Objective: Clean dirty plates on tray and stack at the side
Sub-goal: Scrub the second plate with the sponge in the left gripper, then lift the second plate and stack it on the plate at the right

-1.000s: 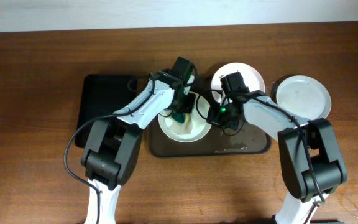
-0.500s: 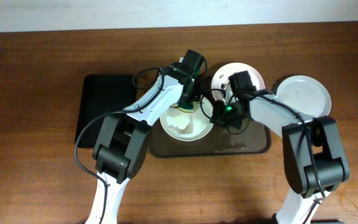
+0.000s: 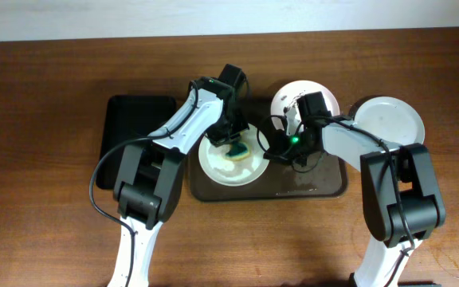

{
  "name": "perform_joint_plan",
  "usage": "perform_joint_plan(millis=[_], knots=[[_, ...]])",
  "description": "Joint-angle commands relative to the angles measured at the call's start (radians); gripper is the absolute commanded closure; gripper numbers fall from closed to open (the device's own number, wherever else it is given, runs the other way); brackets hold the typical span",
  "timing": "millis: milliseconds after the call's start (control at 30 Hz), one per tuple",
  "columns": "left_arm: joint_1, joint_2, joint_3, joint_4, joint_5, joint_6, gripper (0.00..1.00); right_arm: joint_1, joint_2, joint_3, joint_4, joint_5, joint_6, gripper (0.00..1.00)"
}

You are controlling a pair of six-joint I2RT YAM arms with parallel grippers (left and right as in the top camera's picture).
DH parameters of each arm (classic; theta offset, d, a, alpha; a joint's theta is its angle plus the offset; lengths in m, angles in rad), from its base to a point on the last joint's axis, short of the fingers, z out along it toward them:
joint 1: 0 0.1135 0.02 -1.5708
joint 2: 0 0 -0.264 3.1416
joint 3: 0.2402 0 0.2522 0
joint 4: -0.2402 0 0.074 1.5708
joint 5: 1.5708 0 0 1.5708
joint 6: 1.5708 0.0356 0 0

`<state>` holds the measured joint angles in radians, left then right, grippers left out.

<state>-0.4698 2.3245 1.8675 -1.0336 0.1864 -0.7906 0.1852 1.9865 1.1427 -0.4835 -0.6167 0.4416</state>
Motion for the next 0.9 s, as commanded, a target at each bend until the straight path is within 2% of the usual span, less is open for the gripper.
perform_joint_plan(millis=[0,67,100,200,233,367,400,467,533,567,633,800,867], knots=[[0.037,0.066,-0.055,-0.068,0.064,0.311,1.00,-0.022,0.022,-0.012,-0.018,0.034,0.007,0.96],[0.037,0.066,-0.055,-0.078,0.318,0.714,1.00,-0.022,0.022,-0.012,-0.018,0.033,0.007,0.96],[0.039,0.066,-0.055,-0.101,0.354,0.856,1.00,-0.022,0.022,-0.012,-0.018,0.033,0.007,0.96],[0.045,0.066,-0.055,-0.191,0.352,1.077,1.00,-0.022,0.022,-0.012,-0.018,0.033,0.007,0.96],[0.047,0.066,-0.055,-0.178,0.312,1.059,1.00,-0.022,0.022,-0.012,-0.018,0.033,0.007,0.96],[0.047,0.066,-0.054,-0.071,-0.367,0.352,1.00,-0.022,0.022,-0.012,-0.018,0.034,0.007,0.96],[0.047,0.066,-0.042,-0.069,-0.491,0.246,1.00,-0.022,0.022,-0.012,-0.018,0.034,0.007,0.96],[0.046,0.066,0.001,-0.055,-0.603,0.113,1.00,-0.022,0.022,-0.012,-0.017,0.034,0.008,0.96],[0.046,0.066,0.081,-0.048,-0.602,0.103,1.00,-0.022,0.022,-0.012,-0.017,0.034,0.007,0.96],[0.047,0.066,0.136,-0.048,-0.579,0.184,1.00,-0.022,0.022,-0.012,-0.017,0.034,0.007,0.96],[0.047,0.065,0.259,-0.089,-0.415,0.367,1.00,-0.022,0.022,-0.012,-0.017,0.037,0.007,0.96],[0.067,0.065,0.639,-0.342,-0.384,0.446,1.00,-0.022,0.022,0.008,-0.006,0.047,0.007,0.95],[0.093,0.065,0.706,-0.379,-0.384,0.448,1.00,-0.021,0.022,0.031,-0.006,0.098,0.007,0.77]])
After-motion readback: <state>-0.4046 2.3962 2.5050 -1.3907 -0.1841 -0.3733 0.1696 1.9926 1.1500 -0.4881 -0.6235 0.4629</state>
